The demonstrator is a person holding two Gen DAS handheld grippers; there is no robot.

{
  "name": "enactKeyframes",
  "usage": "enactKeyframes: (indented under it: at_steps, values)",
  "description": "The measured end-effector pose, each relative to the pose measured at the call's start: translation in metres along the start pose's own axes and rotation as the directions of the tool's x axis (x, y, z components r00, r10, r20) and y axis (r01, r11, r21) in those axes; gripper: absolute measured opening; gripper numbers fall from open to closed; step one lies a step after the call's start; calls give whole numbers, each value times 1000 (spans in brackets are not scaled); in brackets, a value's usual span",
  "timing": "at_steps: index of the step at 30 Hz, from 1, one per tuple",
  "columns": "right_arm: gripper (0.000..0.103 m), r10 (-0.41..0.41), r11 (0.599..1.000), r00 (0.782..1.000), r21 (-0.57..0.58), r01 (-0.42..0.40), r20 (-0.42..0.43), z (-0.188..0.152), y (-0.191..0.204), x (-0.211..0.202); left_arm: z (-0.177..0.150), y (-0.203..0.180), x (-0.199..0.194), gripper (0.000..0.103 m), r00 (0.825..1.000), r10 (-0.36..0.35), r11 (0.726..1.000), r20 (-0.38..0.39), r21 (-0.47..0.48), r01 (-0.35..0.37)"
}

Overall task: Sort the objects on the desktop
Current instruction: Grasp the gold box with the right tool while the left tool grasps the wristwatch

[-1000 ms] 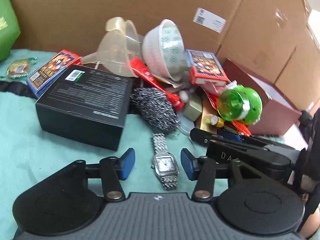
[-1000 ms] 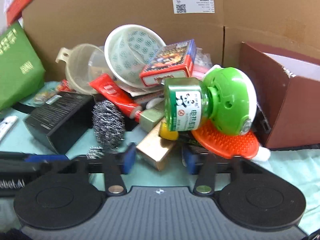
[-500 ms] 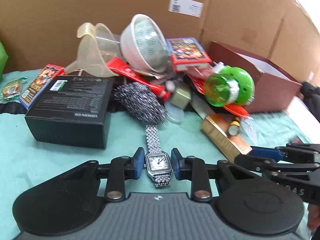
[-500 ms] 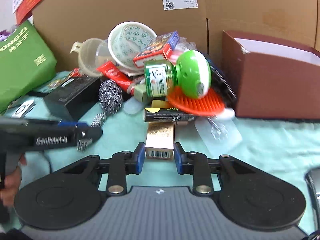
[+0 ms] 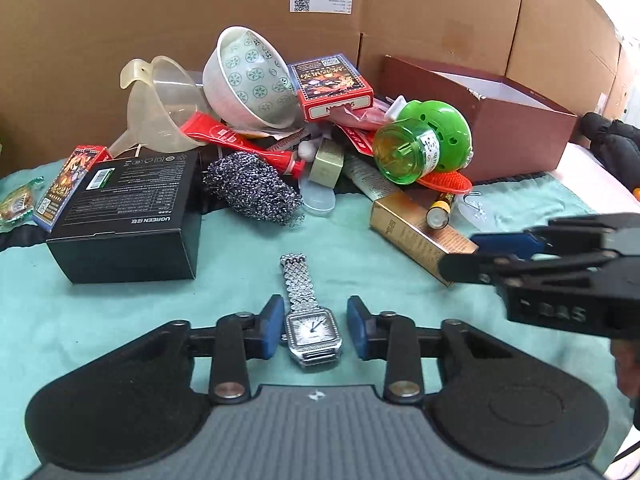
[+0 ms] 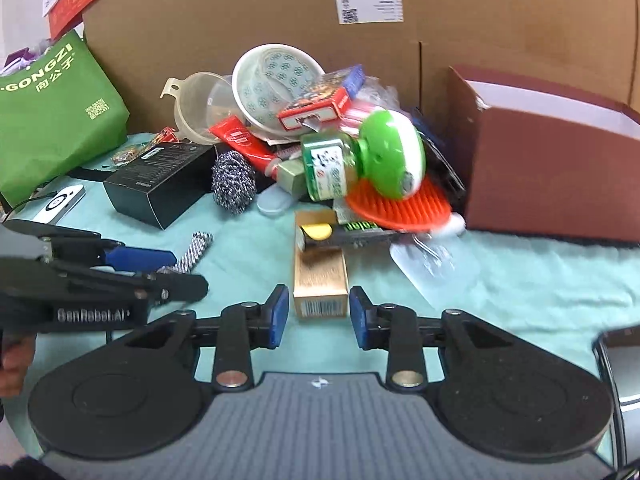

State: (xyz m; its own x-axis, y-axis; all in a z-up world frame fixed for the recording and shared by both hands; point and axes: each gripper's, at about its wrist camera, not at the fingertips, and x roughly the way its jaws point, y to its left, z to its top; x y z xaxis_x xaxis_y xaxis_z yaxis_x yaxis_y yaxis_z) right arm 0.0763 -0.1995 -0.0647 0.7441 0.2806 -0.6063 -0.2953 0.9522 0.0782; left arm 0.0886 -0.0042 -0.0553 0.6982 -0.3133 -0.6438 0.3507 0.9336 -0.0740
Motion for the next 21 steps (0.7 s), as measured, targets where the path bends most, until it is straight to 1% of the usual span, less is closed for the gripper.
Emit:
enactKeyframes:
  at_steps: [2,3,6,8,9,11,14,18,21]
  values:
    - [35,-11,1000,1000,-12,11,-4,4,1,9,-1,3,-2,34,1000,-9,1000,-3,-14,9]
    - [35,-14,1000,1000,-19,14,-5,6,1,13,-2,3,-3,36,1000,-9,1000,1,-10,9]
    - [35,-22,999,1000,-36,22,-10,11,2,26,-6,-4,-3,38,1000,7,1000,16,26,-7]
    - [35,-24,999,999,-35,23,-22,13,2,36,-7,-6,-3,37,1000,10,999,25,45,-11]
    - [35,-24,999,1000,-35,23,-14,13,2,37,-8,-6,-4,35,1000,8,999,27,46,-10]
    - [31,-25,999,1000,-48,24,-16,13,5,37,-7,-6,-5,32,1000,5,999,21,43,-5]
    - [30,-8,999,1000,-54,7,-24,9,5,30,-8,-7,-9,31,1000,4,1000,15,27,-5]
    - [30,50,999,998,-18,-51,-40,3,3,15,-7,-2,-19,29,999,-41,998,14,-37,42]
    - [30,94,996,995,10,-94,-40,-1,2,2,-2,1,-30,28,997,-66,995,41,-68,68]
